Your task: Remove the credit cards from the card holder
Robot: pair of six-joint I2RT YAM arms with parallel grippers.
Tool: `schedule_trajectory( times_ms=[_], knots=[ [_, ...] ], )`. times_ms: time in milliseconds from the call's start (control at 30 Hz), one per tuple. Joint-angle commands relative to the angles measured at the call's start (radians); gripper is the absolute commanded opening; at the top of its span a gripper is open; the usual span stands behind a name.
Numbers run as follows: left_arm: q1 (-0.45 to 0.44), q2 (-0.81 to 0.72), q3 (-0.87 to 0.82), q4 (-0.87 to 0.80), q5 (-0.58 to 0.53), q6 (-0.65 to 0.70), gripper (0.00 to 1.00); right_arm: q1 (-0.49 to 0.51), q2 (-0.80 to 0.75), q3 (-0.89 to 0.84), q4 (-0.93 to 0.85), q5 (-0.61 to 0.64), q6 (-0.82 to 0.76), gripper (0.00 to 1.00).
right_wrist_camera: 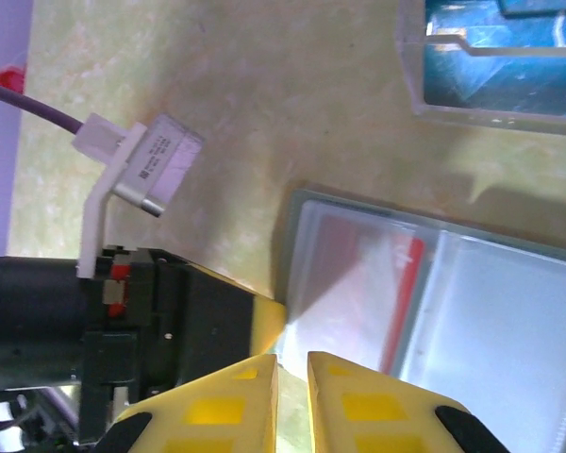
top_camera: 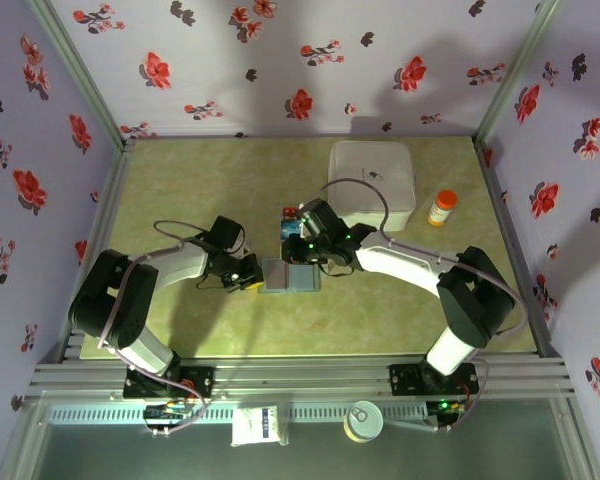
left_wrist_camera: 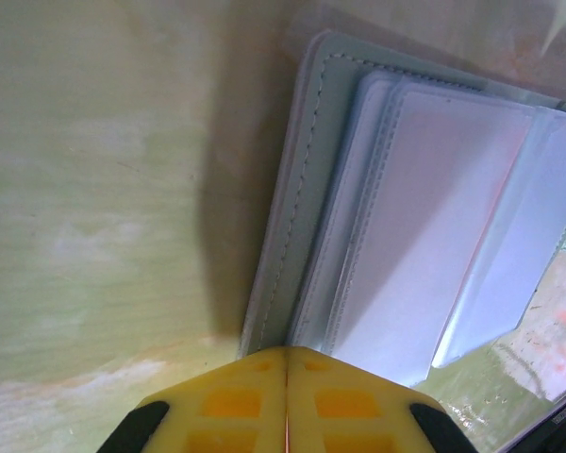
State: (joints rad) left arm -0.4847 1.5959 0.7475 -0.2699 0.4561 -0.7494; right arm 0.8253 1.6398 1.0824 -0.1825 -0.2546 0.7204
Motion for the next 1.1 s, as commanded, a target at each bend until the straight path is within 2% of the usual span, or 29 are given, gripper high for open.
schedule_trajectory(
  times_ms=[0, 200, 267, 500, 1067],
  knots=[
    [-0.009, -0.013, 0.002, -0.040, -0.014, -0.001, 0.07, 0.014, 0.045, -0.017, 0.070, -0.045, 0.087, 0.16],
    [-0.005, -0.027, 0.040, -0.061, -0.052, 0.002, 0.07, 0.015, 0.111, 0.021, 0.049, -0.085, 0.136, 0.14],
    [-0.002, -0.032, 0.051, -0.062, -0.058, 0.001, 0.07, 0.018, 0.137, 0.036, 0.029, -0.099, 0.137, 0.18],
    [0.006, -0.011, 0.080, -0.070, -0.067, 0.016, 0.07, 0.023, 0.180, 0.051, 0.031, -0.117, 0.146, 0.21],
    [0.006, 0.032, 0.058, -0.067, -0.073, 0.036, 0.05, 0.022, 0.237, 0.074, -0.012, -0.088, 0.183, 0.23]
  ],
)
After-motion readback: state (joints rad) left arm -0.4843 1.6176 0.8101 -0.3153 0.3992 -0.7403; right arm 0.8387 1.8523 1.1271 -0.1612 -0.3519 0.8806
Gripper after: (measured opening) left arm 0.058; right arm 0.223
